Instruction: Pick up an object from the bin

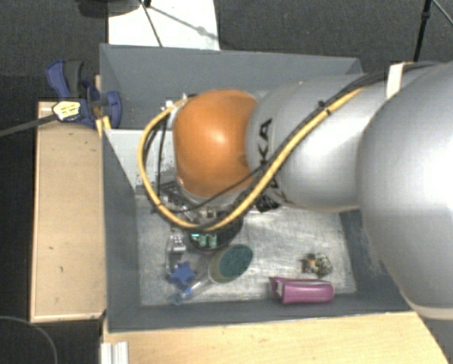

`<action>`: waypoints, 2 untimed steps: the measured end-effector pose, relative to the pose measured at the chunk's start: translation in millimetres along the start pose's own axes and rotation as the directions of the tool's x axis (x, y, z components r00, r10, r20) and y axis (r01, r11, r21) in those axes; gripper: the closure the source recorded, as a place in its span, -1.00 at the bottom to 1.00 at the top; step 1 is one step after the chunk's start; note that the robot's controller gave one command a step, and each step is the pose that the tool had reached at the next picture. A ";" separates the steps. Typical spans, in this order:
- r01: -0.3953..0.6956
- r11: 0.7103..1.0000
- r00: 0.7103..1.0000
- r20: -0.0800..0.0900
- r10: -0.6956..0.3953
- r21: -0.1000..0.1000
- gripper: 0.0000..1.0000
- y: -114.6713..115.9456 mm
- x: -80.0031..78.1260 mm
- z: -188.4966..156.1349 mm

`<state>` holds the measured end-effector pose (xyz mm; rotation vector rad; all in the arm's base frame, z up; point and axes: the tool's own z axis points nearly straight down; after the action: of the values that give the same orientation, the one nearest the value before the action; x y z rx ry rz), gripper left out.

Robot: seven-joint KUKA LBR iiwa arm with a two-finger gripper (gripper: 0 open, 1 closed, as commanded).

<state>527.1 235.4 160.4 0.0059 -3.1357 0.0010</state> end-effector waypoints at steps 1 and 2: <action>0.182 0.983 0.983 0.013 -0.182 -0.001 -1.00 -58.7 40.0 89.3; 0.177 0.984 0.984 0.016 -0.177 -0.003 1.00 -56.6 39.4 88.2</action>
Offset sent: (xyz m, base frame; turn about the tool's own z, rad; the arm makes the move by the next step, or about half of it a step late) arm -0.0425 -0.0581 -0.0904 -0.1855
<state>487.4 178.6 72.5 0.2858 -3.1379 -0.0066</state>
